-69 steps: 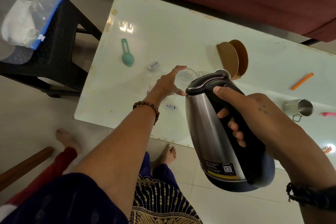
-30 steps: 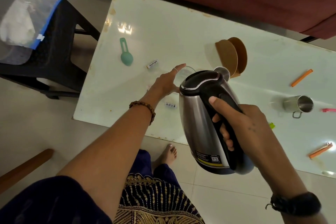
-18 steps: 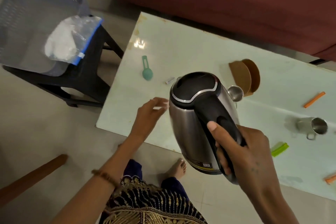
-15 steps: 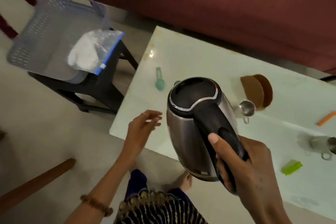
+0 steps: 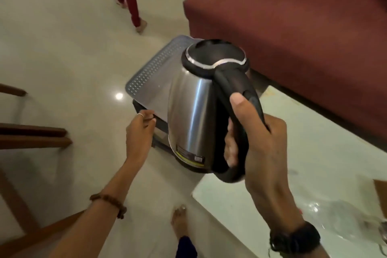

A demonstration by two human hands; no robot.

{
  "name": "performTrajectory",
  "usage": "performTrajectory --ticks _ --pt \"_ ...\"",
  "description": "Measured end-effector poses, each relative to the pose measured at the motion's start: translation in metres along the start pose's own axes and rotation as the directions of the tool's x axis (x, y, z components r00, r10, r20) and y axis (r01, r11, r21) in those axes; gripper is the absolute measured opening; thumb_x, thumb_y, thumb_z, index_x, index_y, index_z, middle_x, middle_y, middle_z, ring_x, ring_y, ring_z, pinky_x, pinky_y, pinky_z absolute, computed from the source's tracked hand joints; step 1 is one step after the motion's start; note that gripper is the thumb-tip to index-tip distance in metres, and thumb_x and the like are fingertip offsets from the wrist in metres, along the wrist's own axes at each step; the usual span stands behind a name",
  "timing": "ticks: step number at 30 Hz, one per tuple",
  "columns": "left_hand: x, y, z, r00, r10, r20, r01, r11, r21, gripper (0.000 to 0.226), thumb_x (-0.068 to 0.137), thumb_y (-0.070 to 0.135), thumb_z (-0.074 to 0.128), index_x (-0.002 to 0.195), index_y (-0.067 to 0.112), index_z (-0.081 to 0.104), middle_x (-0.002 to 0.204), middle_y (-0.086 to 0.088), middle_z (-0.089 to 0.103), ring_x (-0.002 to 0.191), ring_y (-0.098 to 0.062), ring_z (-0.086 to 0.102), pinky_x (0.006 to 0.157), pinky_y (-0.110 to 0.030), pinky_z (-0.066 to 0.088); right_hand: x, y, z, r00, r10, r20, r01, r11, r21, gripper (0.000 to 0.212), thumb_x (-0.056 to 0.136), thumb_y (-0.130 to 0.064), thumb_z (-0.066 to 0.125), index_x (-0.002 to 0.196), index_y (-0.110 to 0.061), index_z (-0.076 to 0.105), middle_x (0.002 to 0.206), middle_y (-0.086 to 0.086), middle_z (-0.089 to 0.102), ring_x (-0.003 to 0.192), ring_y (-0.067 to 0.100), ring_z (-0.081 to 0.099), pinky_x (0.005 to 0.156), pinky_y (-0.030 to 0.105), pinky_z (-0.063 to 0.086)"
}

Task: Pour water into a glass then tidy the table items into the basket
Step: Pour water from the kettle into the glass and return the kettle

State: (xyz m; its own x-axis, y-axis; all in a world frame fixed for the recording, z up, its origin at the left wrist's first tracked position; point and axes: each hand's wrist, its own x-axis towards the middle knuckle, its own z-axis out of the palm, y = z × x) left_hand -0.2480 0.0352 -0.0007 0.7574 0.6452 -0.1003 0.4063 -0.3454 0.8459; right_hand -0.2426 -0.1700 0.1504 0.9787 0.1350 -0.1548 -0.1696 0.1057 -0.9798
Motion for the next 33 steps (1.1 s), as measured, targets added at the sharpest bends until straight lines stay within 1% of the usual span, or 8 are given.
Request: performTrajectory --ticks 3,8,15,20,25,28,30,33 --pt "0.057 -0.012 -0.005 0.996 -0.06 -0.073 0.066 0.995 0.077 0.037 0.089 0.016 0.056 0.124 0.015 0.047 0.122 -0.013 0.055 0.109 -0.028 0.055 0.086 -0.036 0.043 0.049 0.014 0.046 1.0 -0.03 -0.007 0.03 0.997 0.064 0.043 0.078 -0.046 0.06 0.048 -0.016 0.051 0.033 -0.001 0.043 0.028 0.017 0.036 0.038 0.021 0.034" --pt "0.13 -0.023 0.004 0.935 -0.347 -0.074 0.346 0.938 -0.03 0.063 0.094 0.014 0.047 0.146 0.017 0.011 0.146 -0.019 0.027 0.125 -0.036 0.042 0.098 -0.043 0.038 0.123 0.051 0.114 0.997 -0.048 -0.063 0.055 0.993 0.106 0.038 0.083 -0.039 0.061 0.058 -0.012 0.053 0.04 -0.001 0.044 0.031 0.01 0.038 0.035 0.017 0.034" --pt "0.153 -0.046 0.023 0.95 -0.31 -0.048 0.309 0.951 -0.025 0.05 0.096 0.017 0.041 0.14 0.028 0.02 0.129 -0.007 0.052 0.101 -0.024 0.056 0.074 -0.031 0.043 0.193 0.107 0.175 0.968 -0.09 -0.234 0.106 0.993 0.059 0.04 0.086 -0.032 0.062 0.051 -0.015 0.052 0.041 0.001 0.045 0.032 0.014 0.04 0.035 0.021 0.035" --pt "0.162 -0.051 0.02 0.885 -0.466 0.002 0.425 0.805 -0.414 0.039 0.094 0.015 0.046 0.126 0.034 0.034 0.116 -0.005 0.059 0.101 -0.023 0.06 0.086 -0.047 0.054 0.204 0.14 0.206 0.94 -0.144 -0.308 0.151 0.989 -0.001 0.032 0.077 -0.047 0.058 0.053 -0.026 0.05 0.045 0.002 0.05 0.04 0.023 0.047 0.044 0.033 0.044" --pt "0.167 -0.066 0.014 0.913 -0.398 0.092 0.39 0.784 -0.483 0.046 0.088 -0.002 0.05 0.115 0.034 0.037 0.112 -0.004 0.061 0.09 -0.017 0.063 0.052 -0.019 0.053 0.194 0.168 0.236 0.932 -0.129 -0.338 0.141 0.99 0.013 0.033 0.075 -0.049 0.057 0.068 -0.016 0.056 0.049 -0.001 0.053 0.042 0.012 0.05 0.046 0.025 0.044" --pt "0.169 -0.078 0.014 0.933 -0.33 0.143 0.36 0.838 -0.41 0.046 0.09 0.004 0.053 0.121 0.033 0.035 0.121 0.001 0.058 0.106 -0.017 0.062 0.077 -0.018 0.053 0.183 0.182 0.25 0.935 -0.1 -0.341 0.139 0.986 0.091 0.04 0.078 -0.045 0.057 0.082 -0.005 0.059 0.057 -0.002 0.057 0.047 0.003 0.054 0.051 0.018 0.046" --pt "0.167 -0.076 0.015 0.932 -0.26 0.254 0.337 0.881 -0.332 0.045 0.096 0.02 0.044 0.135 0.036 0.028 0.14 0.001 0.046 0.127 -0.019 0.047 0.099 -0.007 0.034 0.173 0.191 0.253 0.943 -0.092 -0.319 0.134 0.985 0.112 0.05 0.08 -0.043 0.056 0.091 0.005 0.058 0.066 0.004 0.061 0.053 -0.002 0.057 0.056 0.011 0.047" --pt "0.165 -0.072 0.011 0.94 -0.305 0.153 0.341 0.828 -0.446 0.047 0.081 0.036 0.063 0.12 0.036 0.037 0.12 -0.001 0.059 0.108 -0.024 0.062 0.094 -0.039 0.051 0.165 0.195 0.251 0.969 -0.077 -0.234 0.107 0.987 0.118 0.059 0.08 -0.043 0.053 0.103 0.011 0.055 0.081 0.013 0.061 0.066 0.005 0.059 0.064 0.012 0.05"
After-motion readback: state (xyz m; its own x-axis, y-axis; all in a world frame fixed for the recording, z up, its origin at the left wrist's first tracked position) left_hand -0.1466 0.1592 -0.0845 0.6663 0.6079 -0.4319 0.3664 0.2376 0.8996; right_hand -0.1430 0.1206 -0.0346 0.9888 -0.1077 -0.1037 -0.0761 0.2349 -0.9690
